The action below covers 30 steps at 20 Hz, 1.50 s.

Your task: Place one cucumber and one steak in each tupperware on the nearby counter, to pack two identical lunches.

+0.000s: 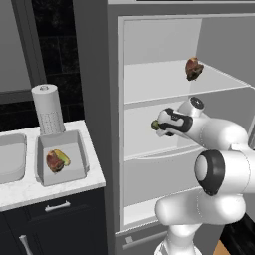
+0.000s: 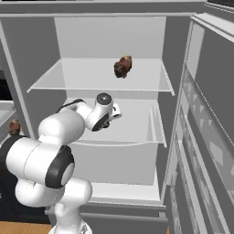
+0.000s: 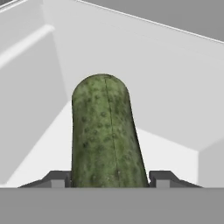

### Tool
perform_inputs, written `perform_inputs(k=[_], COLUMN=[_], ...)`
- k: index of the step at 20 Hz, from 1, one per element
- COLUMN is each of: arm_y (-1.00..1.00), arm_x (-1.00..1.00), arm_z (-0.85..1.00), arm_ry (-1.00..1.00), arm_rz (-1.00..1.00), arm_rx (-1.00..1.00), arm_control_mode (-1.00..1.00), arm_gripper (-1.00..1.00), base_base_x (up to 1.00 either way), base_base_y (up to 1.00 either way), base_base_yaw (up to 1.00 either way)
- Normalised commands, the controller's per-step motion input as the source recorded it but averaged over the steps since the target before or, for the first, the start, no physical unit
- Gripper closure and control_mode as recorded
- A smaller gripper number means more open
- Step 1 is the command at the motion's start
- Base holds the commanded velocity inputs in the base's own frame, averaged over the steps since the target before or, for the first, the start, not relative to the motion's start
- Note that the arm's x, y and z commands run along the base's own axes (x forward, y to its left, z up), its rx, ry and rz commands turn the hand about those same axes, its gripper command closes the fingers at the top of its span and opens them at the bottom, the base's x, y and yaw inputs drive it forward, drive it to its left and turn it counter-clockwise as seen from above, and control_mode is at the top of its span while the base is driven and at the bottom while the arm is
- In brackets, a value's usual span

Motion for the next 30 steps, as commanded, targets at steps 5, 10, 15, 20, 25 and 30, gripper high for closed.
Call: perform_inputs(k=[5, 10, 15, 20, 25, 30], arm_y=[0.0, 0.02, 0.0, 0.0, 0.0, -0.05], arm_x=[-0.13, -0.73, -1.0, -0.77, -0.85, -1.0], arm_z=[0.0, 0.02, 0.49, 0.98, 0.75, 0.04], arm_ry=[0.0, 0.0, 0.0, 0.22, 0.35, 0.09], arm_rz=[0.0, 0.0, -0.04, -0.12, -0.15, -0.12], arm_rx=[0.0, 0.0, 0.0, -0.05, -0.05, 0.01], arm_control_mode=[-1.0, -1.0, -1.0, -1.0, -1.0, -1.0], arm_gripper=[1.0, 1.0, 1.0, 1.0, 1.0, 1.0], base_base_x=[0.0, 0.0, 0.0, 0.0, 0.0, 0.0], base_base_y=[0.0, 0.0, 0.0, 0.0, 0.0, 0.0], base_base_yaw=[0.0, 0.0, 0.0, 0.0, 0.0, 0.0])
